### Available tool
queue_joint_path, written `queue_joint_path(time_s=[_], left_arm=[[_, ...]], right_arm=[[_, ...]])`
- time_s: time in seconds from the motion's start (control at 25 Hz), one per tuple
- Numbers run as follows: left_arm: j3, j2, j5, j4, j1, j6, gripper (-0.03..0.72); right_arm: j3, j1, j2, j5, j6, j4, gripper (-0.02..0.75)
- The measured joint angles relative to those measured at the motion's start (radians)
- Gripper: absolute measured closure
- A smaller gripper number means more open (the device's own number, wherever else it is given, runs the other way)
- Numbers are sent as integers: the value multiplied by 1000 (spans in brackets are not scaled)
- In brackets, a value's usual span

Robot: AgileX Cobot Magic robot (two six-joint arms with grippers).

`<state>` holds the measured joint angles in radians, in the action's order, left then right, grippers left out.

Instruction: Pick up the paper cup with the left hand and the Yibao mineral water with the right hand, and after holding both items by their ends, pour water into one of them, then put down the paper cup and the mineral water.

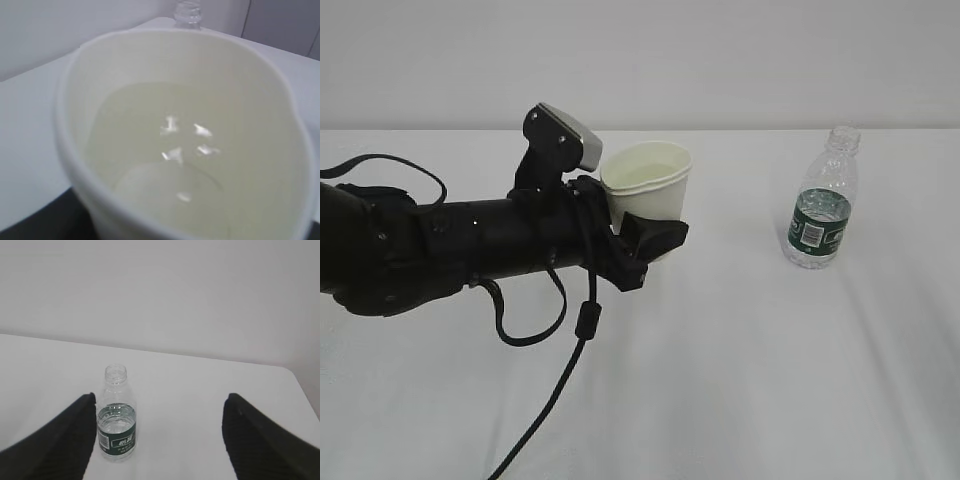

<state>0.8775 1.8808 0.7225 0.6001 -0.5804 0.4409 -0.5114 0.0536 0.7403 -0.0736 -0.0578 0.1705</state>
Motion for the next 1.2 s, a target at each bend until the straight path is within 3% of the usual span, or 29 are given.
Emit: queue_joint_path(time_s=[0.2,0.68,1.2], left_arm=[[0,6,0,-84,9,-60,263],[0,6,0,-123,116,-73,263],[0,6,0,-164,189,-100,263]], right_arm=[[0,1,0,0,0,2,146],[0,77,0,-22,0,2,146],[0,82,0,-39,0,2,146]])
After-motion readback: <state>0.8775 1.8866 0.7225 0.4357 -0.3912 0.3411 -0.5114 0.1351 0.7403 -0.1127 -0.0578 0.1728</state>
